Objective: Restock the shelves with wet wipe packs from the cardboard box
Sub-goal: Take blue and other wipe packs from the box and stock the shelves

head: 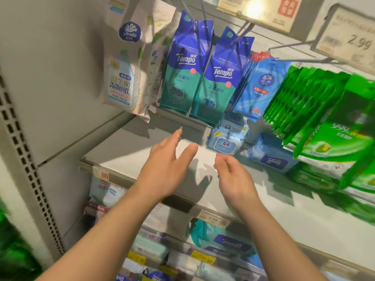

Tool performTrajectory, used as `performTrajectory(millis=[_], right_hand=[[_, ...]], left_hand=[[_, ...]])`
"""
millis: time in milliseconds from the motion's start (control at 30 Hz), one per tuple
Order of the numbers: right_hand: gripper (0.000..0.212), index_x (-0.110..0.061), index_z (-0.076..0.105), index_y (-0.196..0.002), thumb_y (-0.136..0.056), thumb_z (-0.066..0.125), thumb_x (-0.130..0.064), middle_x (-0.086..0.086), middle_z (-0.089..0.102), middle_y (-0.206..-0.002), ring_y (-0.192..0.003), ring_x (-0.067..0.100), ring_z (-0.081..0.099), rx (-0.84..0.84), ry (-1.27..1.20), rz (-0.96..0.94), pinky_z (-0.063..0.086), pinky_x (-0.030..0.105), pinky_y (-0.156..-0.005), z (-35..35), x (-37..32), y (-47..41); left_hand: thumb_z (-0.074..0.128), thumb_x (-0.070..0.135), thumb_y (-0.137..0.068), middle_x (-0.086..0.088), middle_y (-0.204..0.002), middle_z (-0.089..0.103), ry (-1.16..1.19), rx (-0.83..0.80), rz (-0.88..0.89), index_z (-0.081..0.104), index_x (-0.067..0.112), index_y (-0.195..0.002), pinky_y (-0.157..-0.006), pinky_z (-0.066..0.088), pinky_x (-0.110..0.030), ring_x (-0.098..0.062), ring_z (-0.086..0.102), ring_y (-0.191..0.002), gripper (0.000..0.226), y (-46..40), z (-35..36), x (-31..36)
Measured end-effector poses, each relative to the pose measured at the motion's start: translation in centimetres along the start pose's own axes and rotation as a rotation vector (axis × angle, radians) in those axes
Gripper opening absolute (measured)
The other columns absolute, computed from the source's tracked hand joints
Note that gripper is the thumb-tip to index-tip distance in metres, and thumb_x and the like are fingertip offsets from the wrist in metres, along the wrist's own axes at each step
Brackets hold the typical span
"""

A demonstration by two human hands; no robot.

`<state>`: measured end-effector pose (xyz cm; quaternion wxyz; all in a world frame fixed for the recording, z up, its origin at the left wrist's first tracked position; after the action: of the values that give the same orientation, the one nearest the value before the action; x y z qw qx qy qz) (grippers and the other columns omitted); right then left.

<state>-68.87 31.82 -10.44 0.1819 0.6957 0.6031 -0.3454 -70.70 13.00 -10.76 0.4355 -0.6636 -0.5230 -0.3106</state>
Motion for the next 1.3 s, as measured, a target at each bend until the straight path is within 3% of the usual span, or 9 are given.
performTrajectory(millis=[100, 233, 400, 567, 667, 767, 1033, 1167, 1300], right_hand=[[0.04, -0.024, 0.061, -0.137, -0.106, 0.044, -0.042, -0.013, 0.064, -0.135, -0.118, 0.002, 0.055, 0.0, 0.038, -0.073, 0.033, 0.013, -0.097, -0.5, 0.2, 2.1], [0.043, -0.032, 0.055, -0.146, -0.106, 0.044, -0.043, -0.014, 0.056, -0.148, -0.135, 0.01, 0.05, -0.029, 0.103, -0.172, 0.032, 0.021, -0.113, -1.8, 0.8, 6.1], [0.051, -0.032, 0.049, -0.15, -0.103, 0.043, -0.052, -0.009, 0.054, -0.151, -0.138, 0.017, 0.05, -0.088, 0.093, -0.204, 0.037, 0.043, -0.117, -3.3, 3.6, 11.8], [0.055, -0.036, 0.046, -0.152, -0.1, 0.047, -0.055, -0.018, 0.046, -0.155, -0.142, 0.005, 0.042, -0.204, -0.076, -0.119, 0.028, 0.032, -0.123, -3.8, 6.3, 18.2], [0.062, -0.042, 0.036, -0.156, -0.098, 0.041, -0.065, -0.017, 0.036, -0.161, -0.147, 0.009, 0.036, -0.339, -0.049, -0.073, 0.026, 0.038, -0.125, -3.4, 6.7, 21.0], [0.061, -0.043, 0.031, -0.158, -0.101, 0.037, -0.064, -0.016, 0.035, -0.162, -0.149, 0.011, 0.033, -0.436, -0.013, -0.108, 0.025, 0.035, -0.124, -2.5, 6.1, 23.4], [0.069, -0.04, 0.022, -0.161, -0.099, 0.037, -0.064, -0.011, 0.029, -0.166, -0.15, 0.014, 0.032, -0.609, -0.047, -0.219, 0.025, 0.033, -0.122, 3.2, 2.7, 29.7], [0.069, -0.044, 0.018, -0.161, -0.098, 0.036, -0.067, -0.015, 0.025, -0.166, -0.152, 0.013, 0.027, -0.708, 0.009, -0.288, 0.025, 0.037, -0.124, 6.8, 0.0, 33.2], [0.069, -0.048, 0.017, -0.159, -0.096, 0.034, -0.071, -0.017, 0.023, -0.166, -0.154, 0.013, 0.022, -0.775, 0.048, -0.34, 0.026, 0.043, -0.124, 10.8, -4.2, 38.1]], left_hand=[[0.03, 0.07, -0.094, 0.001, -0.162, 0.038, -0.166, 0.006, -0.007, 0.027, 0.026, -0.161, -0.12, 0.02, -0.037, -0.025, 0.028, -0.149, 0.08, 3.2, 0.0, 0.6], [0.017, 0.074, -0.089, 0.005, -0.164, 0.032, -0.336, 0.043, -0.009, 0.025, 0.026, -0.16, -0.121, 0.015, -0.038, -0.024, 0.024, -0.148, 0.087, 8.1, 0.3, 1.1], [0.014, 0.084, -0.082, 0.008, -0.168, 0.024, -0.421, 0.041, -0.119, 0.018, 0.034, -0.162, -0.126, 0.018, -0.045, -0.019, 0.014, -0.154, 0.094, 15.3, 1.8, 1.8], [0.014, 0.089, -0.076, 0.01, -0.168, 0.023, -0.463, 0.053, -0.246, 0.015, 0.04, -0.162, -0.124, 0.021, -0.047, -0.016, 0.011, -0.153, 0.098, 22.7, 2.7, 2.5], [0.016, 0.089, -0.076, 0.011, -0.166, 0.025, -0.445, 0.087, -0.313, 0.016, 0.04, -0.162, -0.125, 0.021, -0.043, -0.014, 0.014, -0.152, 0.099, 26.9, 1.9, 2.5], [0.029, 0.082, -0.089, 0.014, -0.166, 0.024, -0.4, 0.119, -0.381, 0.016, 0.039, -0.162, -0.122, 0.017, -0.035, -0.014, 0.015, -0.152, 0.085, 30.8, 0.4, 2.5], [0.03, 0.064, -0.1, 0.004, -0.169, 0.022, -0.461, 0.284, -0.57, 0.015, 0.037, -0.163, -0.123, 0.017, -0.041, -0.02, 0.015, -0.155, 0.07, 40.8, -6.4, 0.5], [0.02, 0.085, -0.082, 0.006, -0.167, 0.026, -0.351, 0.405, -0.66, 0.016, 0.041, -0.162, -0.125, 0.02, -0.047, -0.017, 0.018, -0.155, 0.091, 46.5, -10.3, -1.8], [0.018, 0.086, -0.076, 0.008, -0.167, 0.025, -0.301, 0.508, -0.707, 0.018, 0.039, -0.162, -0.124, 0.019, -0.044, -0.015, 0.017, -0.155, 0.098, 52.5, -14.6, -3.5]])
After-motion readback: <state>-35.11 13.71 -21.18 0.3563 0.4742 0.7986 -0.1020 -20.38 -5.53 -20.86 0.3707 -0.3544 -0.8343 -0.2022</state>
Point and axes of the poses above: each hand's wrist, its own y-axis away from the middle knuckle, its own z-axis out of the palm, x = y × z, the point moved 1 cm from there along -y, towards the middle knuckle
